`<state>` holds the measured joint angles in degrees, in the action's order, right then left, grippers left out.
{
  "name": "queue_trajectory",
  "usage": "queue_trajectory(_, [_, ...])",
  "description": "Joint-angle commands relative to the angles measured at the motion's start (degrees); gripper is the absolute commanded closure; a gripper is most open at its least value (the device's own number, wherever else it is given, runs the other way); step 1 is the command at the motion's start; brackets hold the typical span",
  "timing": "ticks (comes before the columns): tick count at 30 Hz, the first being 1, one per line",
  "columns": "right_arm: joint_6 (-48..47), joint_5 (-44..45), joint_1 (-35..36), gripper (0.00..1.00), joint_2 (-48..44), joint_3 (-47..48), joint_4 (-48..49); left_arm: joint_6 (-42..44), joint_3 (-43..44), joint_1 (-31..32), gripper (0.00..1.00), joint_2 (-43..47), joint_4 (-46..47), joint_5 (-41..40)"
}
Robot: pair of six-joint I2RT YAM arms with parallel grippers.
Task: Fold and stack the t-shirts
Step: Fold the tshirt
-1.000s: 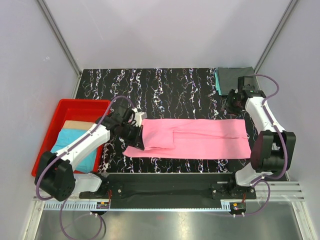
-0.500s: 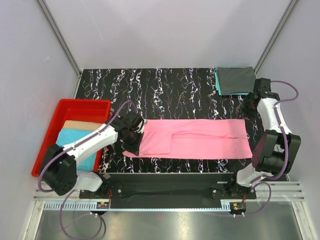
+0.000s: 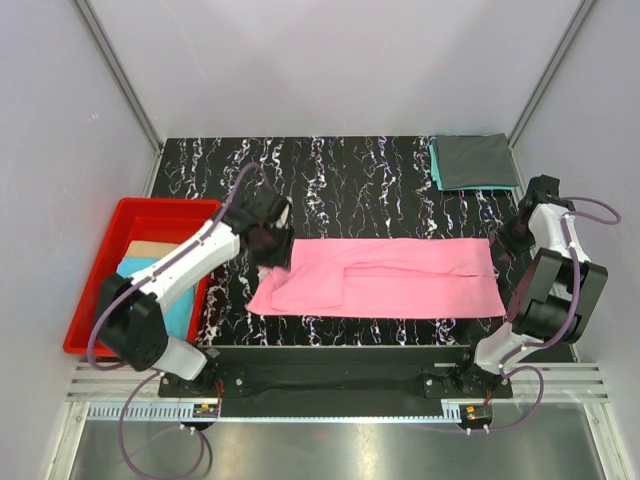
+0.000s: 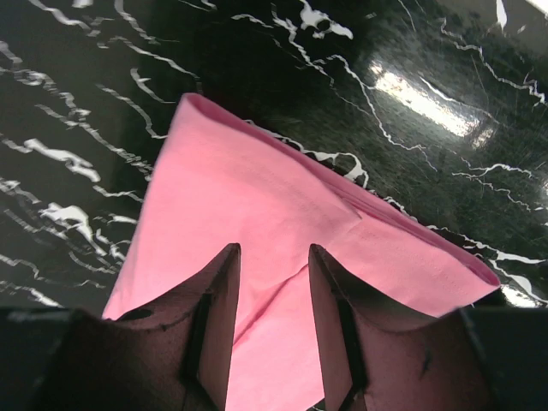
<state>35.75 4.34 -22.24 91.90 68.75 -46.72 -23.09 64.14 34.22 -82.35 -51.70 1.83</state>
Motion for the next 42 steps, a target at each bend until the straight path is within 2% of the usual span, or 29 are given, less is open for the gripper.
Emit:
queue_trajectory(1, [4.15, 2.60, -1.14, 0.55, 1.88, -2.73, -0.66, -1.69, 6.95, -5.11, 0.50, -4.39, 8.61, -0.96])
queue_trajectory(4, [6.52, 5.06, -3.33, 0.55, 2.23, -4.23, 0.22, -2.04, 10.82, -8.90, 0.49, -10.19, 12.66, 1.59])
queue_trajectory(7, [8.19, 6.64, -3.86, 0.55, 3.90, -4.33, 0.57, -1.43, 15.73, -11.71, 0.49, -17.22, 12.50, 2.66])
queue_trajectory(12, [7.85, 3.93, -4.04, 0.57, 3.90, -5.99, 5.84, -1.08, 19.00, -15.23, 0.49, -26.09, 12.50, 1.08])
queue_trajectory(15, [7.32, 1.91, -4.04, 0.57, 4.43, -6.35, 6.03, -1.43, 19.01, -15.67, 0.50, -28.39, 12.77, -0.50])
queue_trajectory(19, [8.81, -0.46, -4.04, 0.57, 4.26, -9.07, 6.29, -2.75, 16.90, -15.76, 0.50, -28.14, 14.60, -1.73])
queue_trajectory(23, [9.25, -1.70, -4.04, 0.56, 3.64, -10.74, 7.96, -4.24, 16.81, -15.50, 0.50, -26.47, 14.52, -8.24])
queue_trajectory(28, [8.46, -1.00, -4.04, 0.56, 4.52, -10.92, 8.57, -6.35, 12.77, -15.06, 0.51, -22.08, 22.33, -2.72])
queue_trajectory(31, [7.85, -0.65, -4.04, 0.58, 4.69, -10.92, 9.36, -8.19, 10.93, -15.06, 0.51, -22.68, 24.19, -0.33])
queue_trajectory(33, [7.41, -0.30, -4.04, 0.60, 5.22, -10.83, 10.32, -9.24, 10.31, -14.71, 0.52, -23.73, 24.54, -0.94])
queue_trajectory(35, [6.71, -1.00, -4.04, 0.63, 6.09, -10.31, 11.03, -9.51, 9.43, -14.18, 0.52, -24.26, 25.16, -5.16])
queue_trajectory(42, [6.26, 1.64, -4.04, 0.69, 3.73, -5.83, 6.73, -11.71, 6.79, -14.09, 0.52, -25.14, 30.07, -3.42])
